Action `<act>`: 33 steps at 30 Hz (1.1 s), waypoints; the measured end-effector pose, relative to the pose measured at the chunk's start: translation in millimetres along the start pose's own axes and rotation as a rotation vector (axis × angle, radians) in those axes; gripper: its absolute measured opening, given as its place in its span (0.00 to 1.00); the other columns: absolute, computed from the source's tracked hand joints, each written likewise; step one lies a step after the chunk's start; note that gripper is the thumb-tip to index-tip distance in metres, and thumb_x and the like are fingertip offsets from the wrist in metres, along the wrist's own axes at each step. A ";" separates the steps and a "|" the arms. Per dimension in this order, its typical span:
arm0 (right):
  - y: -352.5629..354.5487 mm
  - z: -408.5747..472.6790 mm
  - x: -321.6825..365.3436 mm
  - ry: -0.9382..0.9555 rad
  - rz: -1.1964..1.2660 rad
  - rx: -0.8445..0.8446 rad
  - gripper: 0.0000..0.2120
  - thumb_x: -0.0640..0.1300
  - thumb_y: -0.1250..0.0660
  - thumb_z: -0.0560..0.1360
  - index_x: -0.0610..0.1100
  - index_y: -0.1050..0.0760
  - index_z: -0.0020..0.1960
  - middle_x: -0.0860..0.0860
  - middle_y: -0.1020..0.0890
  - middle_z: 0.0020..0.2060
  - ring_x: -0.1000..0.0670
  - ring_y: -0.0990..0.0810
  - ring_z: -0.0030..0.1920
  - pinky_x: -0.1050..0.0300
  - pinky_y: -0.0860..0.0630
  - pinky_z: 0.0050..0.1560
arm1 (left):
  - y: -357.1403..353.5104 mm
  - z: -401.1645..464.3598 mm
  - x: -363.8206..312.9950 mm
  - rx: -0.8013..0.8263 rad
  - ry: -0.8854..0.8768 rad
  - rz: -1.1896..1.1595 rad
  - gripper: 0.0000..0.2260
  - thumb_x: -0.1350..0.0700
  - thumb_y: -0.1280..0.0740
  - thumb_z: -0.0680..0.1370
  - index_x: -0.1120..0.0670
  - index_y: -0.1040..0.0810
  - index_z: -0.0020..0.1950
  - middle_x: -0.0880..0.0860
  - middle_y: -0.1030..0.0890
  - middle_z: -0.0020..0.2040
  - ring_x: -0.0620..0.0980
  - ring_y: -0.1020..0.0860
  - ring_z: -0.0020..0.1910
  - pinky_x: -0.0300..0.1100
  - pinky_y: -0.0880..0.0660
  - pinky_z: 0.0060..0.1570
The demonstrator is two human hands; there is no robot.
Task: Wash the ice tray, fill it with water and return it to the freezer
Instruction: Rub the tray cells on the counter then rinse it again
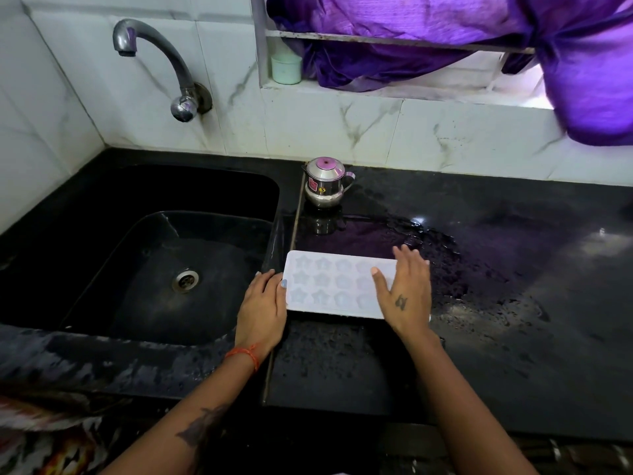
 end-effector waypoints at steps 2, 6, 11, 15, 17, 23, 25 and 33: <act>2.1 2.5 -8.3 -0.083 -0.103 0.042 0.36 0.61 0.51 0.76 0.36 0.41 0.74 0.40 0.40 0.74 0.41 0.48 0.76 0.48 0.58 0.75 | 0.1 0.4 -0.8 -0.001 -0.005 0.014 0.19 0.50 0.51 0.83 0.54 0.29 0.69 0.53 0.31 0.72 0.51 0.41 0.74 0.43 0.46 0.73; -5.9 1.7 -20.6 -0.207 -0.264 0.240 0.37 0.61 0.52 0.79 0.36 0.56 0.77 0.42 0.55 0.77 0.43 0.61 0.77 0.48 0.65 0.74 | 3.6 -0.2 -4.7 -0.033 -0.043 0.058 0.25 0.47 0.54 0.79 0.56 0.30 0.69 0.55 0.33 0.73 0.53 0.45 0.76 0.41 0.56 0.73; -14.4 -0.2 -20.1 -0.240 -0.363 0.341 0.38 0.62 0.57 0.79 0.37 0.61 0.76 0.41 0.59 0.77 0.43 0.63 0.76 0.47 0.67 0.74 | 0.3 0.8 -2.2 0.000 -0.027 0.045 0.20 0.51 0.51 0.83 0.55 0.32 0.71 0.54 0.35 0.74 0.52 0.45 0.76 0.43 0.52 0.75; -15.3 -0.2 -17.3 -0.261 -0.412 0.358 0.38 0.63 0.59 0.79 0.36 0.61 0.76 0.41 0.59 0.76 0.42 0.63 0.76 0.46 0.66 0.73 | -1.5 1.4 -1.5 0.034 0.012 0.021 0.20 0.50 0.51 0.83 0.53 0.33 0.72 0.53 0.35 0.74 0.51 0.43 0.76 0.50 0.43 0.74; -15.7 -1.1 -13.6 -0.272 -0.417 0.351 0.37 0.62 0.59 0.79 0.36 0.61 0.76 0.40 0.58 0.76 0.41 0.63 0.76 0.45 0.66 0.74 | -1.6 1.7 -1.9 0.035 0.012 0.017 0.20 0.50 0.51 0.83 0.53 0.33 0.71 0.53 0.35 0.74 0.51 0.43 0.76 0.51 0.42 0.74; -26.2 -3.8 3.9 -0.279 -0.378 0.366 0.40 0.64 0.57 0.78 0.35 0.62 0.76 0.37 0.60 0.75 0.39 0.65 0.75 0.45 0.68 0.73 | -1.0 0.6 -2.1 0.038 0.009 0.003 0.20 0.50 0.51 0.83 0.53 0.33 0.71 0.53 0.35 0.74 0.51 0.43 0.76 0.49 0.43 0.74; -29.4 -3.5 8.2 -0.278 -0.380 0.378 0.40 0.64 0.57 0.79 0.34 0.63 0.75 0.36 0.61 0.75 0.38 0.66 0.75 0.44 0.68 0.73 | -1.3 0.9 -1.8 0.037 0.011 -0.001 0.20 0.50 0.51 0.82 0.53 0.32 0.71 0.52 0.34 0.74 0.51 0.43 0.76 0.49 0.43 0.74; -33.2 -3.6 15.4 -0.253 -0.378 0.393 0.38 0.61 0.58 0.80 0.33 0.64 0.75 0.34 0.61 0.74 0.37 0.66 0.74 0.44 0.69 0.72 | -0.9 1.4 -1.8 0.028 0.017 -0.021 0.19 0.50 0.50 0.82 0.53 0.31 0.70 0.52 0.34 0.73 0.51 0.42 0.75 0.48 0.42 0.73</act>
Point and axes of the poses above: each hand's wrist, its own z-axis towards the middle knuckle, its own y-axis out of the back of the hand, x = y × z, the point moved 5 cm from there along z, towards the middle knuckle
